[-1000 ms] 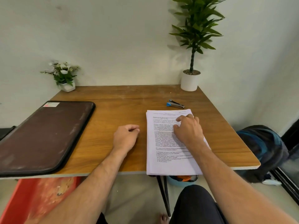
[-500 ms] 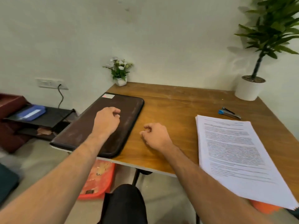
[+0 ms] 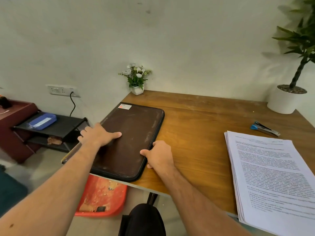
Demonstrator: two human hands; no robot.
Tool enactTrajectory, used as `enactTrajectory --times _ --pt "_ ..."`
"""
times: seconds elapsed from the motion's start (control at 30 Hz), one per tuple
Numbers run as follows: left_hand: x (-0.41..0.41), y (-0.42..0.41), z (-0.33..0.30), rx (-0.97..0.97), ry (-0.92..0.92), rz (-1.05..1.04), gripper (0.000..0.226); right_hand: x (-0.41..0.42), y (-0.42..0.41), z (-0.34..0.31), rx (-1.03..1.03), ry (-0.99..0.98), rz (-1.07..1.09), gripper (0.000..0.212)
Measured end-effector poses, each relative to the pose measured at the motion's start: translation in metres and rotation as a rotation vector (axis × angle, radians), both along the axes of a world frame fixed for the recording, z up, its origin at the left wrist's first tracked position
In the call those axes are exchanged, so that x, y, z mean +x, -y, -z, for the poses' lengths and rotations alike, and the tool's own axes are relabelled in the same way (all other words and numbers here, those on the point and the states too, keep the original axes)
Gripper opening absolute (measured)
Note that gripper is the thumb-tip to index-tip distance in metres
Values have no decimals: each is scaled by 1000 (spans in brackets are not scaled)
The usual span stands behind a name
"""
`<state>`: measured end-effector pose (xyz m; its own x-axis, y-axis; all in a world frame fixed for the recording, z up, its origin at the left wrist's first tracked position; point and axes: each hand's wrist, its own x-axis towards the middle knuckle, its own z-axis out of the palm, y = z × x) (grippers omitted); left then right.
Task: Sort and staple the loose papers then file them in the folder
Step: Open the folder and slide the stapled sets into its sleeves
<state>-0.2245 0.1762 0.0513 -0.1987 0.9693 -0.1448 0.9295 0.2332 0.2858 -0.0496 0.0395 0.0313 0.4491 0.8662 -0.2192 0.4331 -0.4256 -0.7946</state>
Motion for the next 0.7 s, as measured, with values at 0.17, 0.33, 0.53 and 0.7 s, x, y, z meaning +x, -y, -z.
enactTrajectory --times 0.17,0.33,0.53,0.7 --pt "3 -4 3 -74 63 -44 118 13 -3 -3 -97 42 41 30" --pt "28 13 4 -54 71 -1 114 38 7 -5 -155 172 51 28" --pt "76 49 9 -73 77 30 112 75 36 -12 -209 432 20 16" --pt "88 77 17 -73 124 15 114 95 65 -20 -219 564 -26 15"
